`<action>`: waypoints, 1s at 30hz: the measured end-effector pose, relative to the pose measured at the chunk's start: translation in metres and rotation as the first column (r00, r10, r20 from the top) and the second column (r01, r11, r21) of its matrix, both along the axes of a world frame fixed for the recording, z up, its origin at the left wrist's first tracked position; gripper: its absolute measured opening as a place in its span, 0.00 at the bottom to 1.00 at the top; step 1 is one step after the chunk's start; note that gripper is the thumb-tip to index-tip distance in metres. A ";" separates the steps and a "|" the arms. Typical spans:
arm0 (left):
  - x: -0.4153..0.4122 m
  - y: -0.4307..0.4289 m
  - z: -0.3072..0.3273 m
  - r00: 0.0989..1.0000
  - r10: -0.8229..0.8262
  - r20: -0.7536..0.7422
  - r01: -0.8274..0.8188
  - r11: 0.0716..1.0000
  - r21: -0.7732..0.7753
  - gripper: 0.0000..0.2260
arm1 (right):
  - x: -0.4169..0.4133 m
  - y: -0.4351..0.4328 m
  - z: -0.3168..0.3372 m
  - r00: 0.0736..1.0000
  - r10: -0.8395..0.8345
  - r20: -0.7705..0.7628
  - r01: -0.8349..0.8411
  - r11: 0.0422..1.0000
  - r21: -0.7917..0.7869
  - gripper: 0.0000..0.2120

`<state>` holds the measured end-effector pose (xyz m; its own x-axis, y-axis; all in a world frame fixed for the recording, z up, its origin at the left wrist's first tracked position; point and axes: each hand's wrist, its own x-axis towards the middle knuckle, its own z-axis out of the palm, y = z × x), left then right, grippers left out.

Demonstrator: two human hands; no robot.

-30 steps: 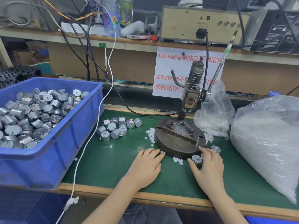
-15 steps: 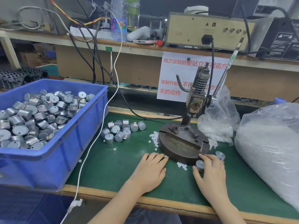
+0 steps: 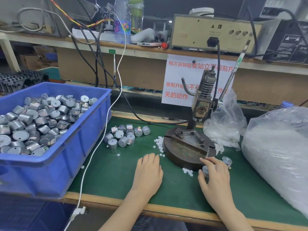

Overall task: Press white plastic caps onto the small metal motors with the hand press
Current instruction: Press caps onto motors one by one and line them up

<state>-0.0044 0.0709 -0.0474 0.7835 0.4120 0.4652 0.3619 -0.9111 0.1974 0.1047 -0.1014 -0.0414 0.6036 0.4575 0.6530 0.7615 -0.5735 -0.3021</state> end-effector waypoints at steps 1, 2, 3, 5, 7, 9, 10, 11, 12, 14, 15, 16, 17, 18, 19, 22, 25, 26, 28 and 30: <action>0.004 0.002 -0.002 0.998 -0.009 -0.057 0.007 0.999 -0.043 0.17 | -0.001 0.001 0.000 1.000 0.012 0.007 -0.012 1.000 -0.004 0.20; 0.008 0.007 -0.006 0.997 -0.020 -0.081 0.015 0.998 -0.054 0.20 | -0.002 0.002 -0.001 1.000 0.023 0.015 -0.023 1.000 -0.014 0.20; 0.012 0.010 -0.008 0.995 -0.023 -0.100 0.017 0.998 -0.064 0.21 | -0.002 0.002 -0.001 0.999 0.032 0.018 -0.032 0.999 -0.025 0.20; 0.020 0.014 -0.008 0.993 -0.011 -0.118 0.005 0.998 -0.056 0.20 | -0.003 0.002 -0.001 0.999 0.040 0.011 -0.039 0.998 -0.043 0.20; 0.029 0.016 -0.006 0.992 0.003 -0.128 -0.010 0.999 -0.051 0.18 | -0.002 0.001 -0.001 0.999 0.037 0.006 -0.037 0.998 -0.054 0.20; 0.035 0.017 -0.004 0.991 0.026 -0.132 -0.031 0.999 -0.037 0.16 | -0.002 0.001 0.000 0.999 0.042 0.014 -0.042 0.997 -0.057 0.20; 0.037 0.018 -0.004 0.991 0.041 -0.130 -0.046 0.998 -0.039 0.15 | -0.002 0.001 0.000 0.999 0.045 0.019 -0.044 0.997 -0.056 0.20; 0.038 0.018 -0.005 0.991 0.046 -0.123 -0.052 0.997 -0.049 0.15 | -0.001 0.001 0.000 0.999 0.047 0.018 -0.046 0.998 -0.053 0.20; 0.037 0.019 -0.005 0.992 0.042 -0.116 -0.049 0.997 -0.053 0.15 | -0.001 0.001 0.000 0.999 0.046 0.010 -0.046 0.998 -0.048 0.20; 0.035 0.021 -0.007 0.994 0.015 -0.106 -0.021 0.998 -0.053 0.14 | -0.001 0.001 -0.001 0.999 0.046 -0.007 -0.046 0.998 -0.040 0.20; 0.034 0.021 -0.007 0.996 -0.009 -0.094 0.002 0.998 -0.070 0.13 | -0.001 0.001 -0.002 0.999 0.047 -0.010 -0.048 0.998 -0.041 0.20; 0.032 0.022 -0.006 0.996 -0.036 -0.077 0.028 0.994 -0.102 0.13 | -0.001 0.001 -0.002 0.999 0.051 -0.009 -0.051 0.998 -0.045 0.20; 0.031 0.023 -0.005 0.996 -0.063 -0.057 0.054 0.988 -0.143 0.12 | -0.001 0.001 -0.002 0.998 0.055 -0.007 -0.055 0.997 -0.051 0.21; 0.030 0.024 -0.005 0.996 -0.087 -0.034 0.079 0.980 -0.185 0.11 | -0.001 0.001 -0.002 0.998 0.057 -0.007 -0.057 0.997 -0.055 0.21; 0.029 0.025 -0.004 0.995 -0.101 -0.008 0.097 0.971 -0.217 0.10 | -0.001 0.001 -0.002 0.998 0.056 -0.009 -0.056 0.997 -0.057 0.21; 0.018 0.033 -0.001 0.994 -0.090 0.061 0.104 0.950 -0.293 0.06 | -0.002 0.000 -0.001 0.999 0.054 -0.010 -0.054 0.997 -0.051 0.21; 0.002 0.043 0.002 0.994 -0.069 0.089 0.096 0.936 -0.338 0.04 | -0.006 0.007 0.003 0.996 0.083 -0.018 -0.083 0.996 -0.041 0.20; -0.004 0.046 0.003 0.993 -0.060 0.097 0.091 0.932 -0.350 0.03 | -0.009 0.012 0.005 0.994 0.103 -0.028 -0.104 0.994 -0.038 0.20; -0.017 0.050 0.001 0.992 -0.039 0.118 0.080 0.924 -0.373 0.02 | -0.020 0.027 0.008 0.986 0.154 -0.063 -0.156 0.987 -0.029 0.20; -0.027 0.051 -0.003 0.989 -0.031 0.143 0.085 0.917 -0.389 0.01 | -0.031 0.046 0.011 0.970 0.223 -0.102 -0.226 0.974 -0.019 0.19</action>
<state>-0.0314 0.1217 -0.0502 0.7545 0.5384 0.3753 0.2573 -0.7687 0.5856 0.0733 -0.0551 -0.0305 0.5441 0.6067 0.5795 0.8390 -0.4014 -0.3674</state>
